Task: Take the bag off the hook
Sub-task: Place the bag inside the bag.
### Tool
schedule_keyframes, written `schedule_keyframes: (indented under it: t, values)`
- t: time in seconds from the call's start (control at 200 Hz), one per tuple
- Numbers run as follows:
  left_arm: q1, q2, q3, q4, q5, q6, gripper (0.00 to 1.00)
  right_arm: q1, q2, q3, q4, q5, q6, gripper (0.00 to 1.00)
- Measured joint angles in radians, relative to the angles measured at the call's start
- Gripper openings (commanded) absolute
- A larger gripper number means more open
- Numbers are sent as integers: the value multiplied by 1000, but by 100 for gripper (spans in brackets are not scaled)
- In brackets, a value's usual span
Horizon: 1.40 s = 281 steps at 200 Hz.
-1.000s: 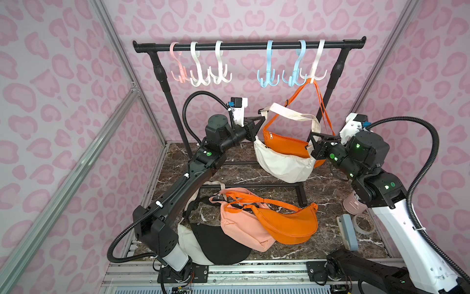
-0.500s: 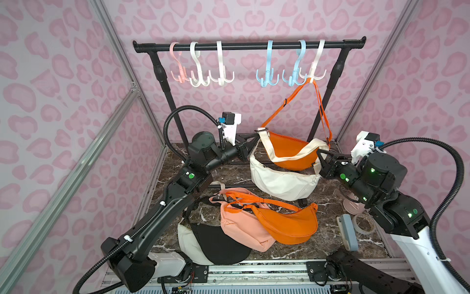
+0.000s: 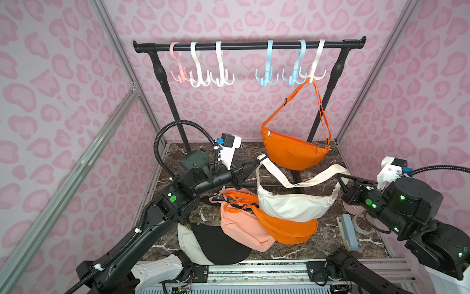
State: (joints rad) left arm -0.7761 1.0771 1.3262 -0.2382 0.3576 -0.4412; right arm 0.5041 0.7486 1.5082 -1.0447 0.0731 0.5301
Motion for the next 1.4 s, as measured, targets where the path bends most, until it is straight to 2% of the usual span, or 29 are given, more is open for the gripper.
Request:
schedule_keyframes:
  t: [0.18,0.385,0.595,0.9,1.11,1.18,1.235,1.31,1.405]
  values:
    - [-6,-10,-66,-56,-29,-93,3,0,6,5,-143,39,47,0]
    - [-8,93,-83,-68,-88,-141,3,0,82,-182,-167,77,56,0]
    - [-2,252,-113,-66,-153,-152,3,-26,110,-377,-52,108,47,0]
    - [21,472,-95,-60,-169,-152,4,-211,78,-649,192,95,27,0]
    - [29,560,-78,-58,-145,-151,4,-255,90,-789,340,64,27,9]
    - [31,578,-78,-59,-141,-151,11,-263,103,-822,370,53,27,17]
    - [35,586,-78,-59,-137,-151,24,-269,108,-841,387,48,27,26]
    - [40,592,-76,-62,-128,-151,46,-278,108,-857,403,39,28,37]
    - [45,592,-72,-69,-127,-156,60,-294,97,-861,411,35,29,49]
